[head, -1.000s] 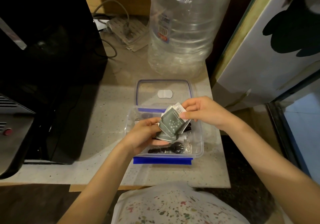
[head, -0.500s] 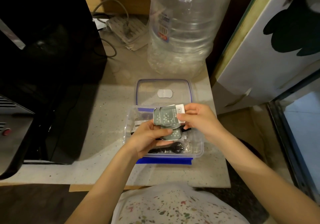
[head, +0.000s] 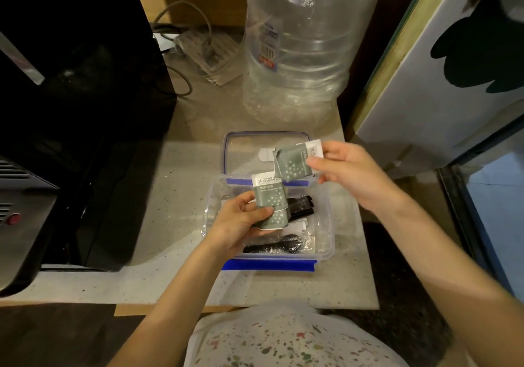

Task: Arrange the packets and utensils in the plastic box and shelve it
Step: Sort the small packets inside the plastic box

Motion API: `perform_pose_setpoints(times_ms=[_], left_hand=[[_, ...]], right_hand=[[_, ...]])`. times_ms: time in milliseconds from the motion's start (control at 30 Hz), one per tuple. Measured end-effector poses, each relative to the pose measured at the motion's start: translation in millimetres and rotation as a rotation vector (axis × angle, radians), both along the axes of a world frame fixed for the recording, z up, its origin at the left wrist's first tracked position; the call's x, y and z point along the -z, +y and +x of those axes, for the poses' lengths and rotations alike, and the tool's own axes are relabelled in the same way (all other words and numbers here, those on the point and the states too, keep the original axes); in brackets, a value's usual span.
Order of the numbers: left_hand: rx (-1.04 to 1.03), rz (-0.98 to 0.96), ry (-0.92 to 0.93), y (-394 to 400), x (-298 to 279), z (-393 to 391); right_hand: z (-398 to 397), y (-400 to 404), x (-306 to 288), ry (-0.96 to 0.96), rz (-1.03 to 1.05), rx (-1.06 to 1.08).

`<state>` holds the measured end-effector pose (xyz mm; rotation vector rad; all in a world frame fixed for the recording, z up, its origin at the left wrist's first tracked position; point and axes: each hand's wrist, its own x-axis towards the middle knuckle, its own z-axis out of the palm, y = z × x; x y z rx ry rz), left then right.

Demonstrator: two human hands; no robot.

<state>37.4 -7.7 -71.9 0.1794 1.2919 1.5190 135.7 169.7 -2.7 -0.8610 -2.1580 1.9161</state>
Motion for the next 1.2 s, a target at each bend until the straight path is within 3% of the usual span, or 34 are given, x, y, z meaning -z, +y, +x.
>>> perform_pose_setpoints(times_ms=[267, 567, 767, 1000, 1100, 1200], left_hand=[[0.131, 0.005, 0.043, -0.5, -4.4, -0.8], [0.222, 0.020, 0.073, -0.3, -8.3, -0.1], [0.128, 0.027, -0.024, 3.7, -6.4, 2.6], [0.048, 0.045, 0.382, 4.4, -4.3, -0.3], [0.067, 0.068, 0.508, 1.7, -4.8, -3.4], [0.154, 0.022, 0.663, -1.2, -4.7, -7.0]], right_hand=[[-14.9, 7.5, -11.1, -0.214, 0.117, -0.502], [-22.2, -14.2, 13.8, -0.195, 0.555, -0.355], [-15.3, -24.1, 28.1, -0.147, 0.610, -0.296], [-11.1, -36.0, 33.1, -0.156, 0.289, -0.015], [-7.7, -44.6, 36.6, -0.113, 0.230, -0.055], [-3.9, -51.7, 46.9, -0.082, 0.320, -0.102]])
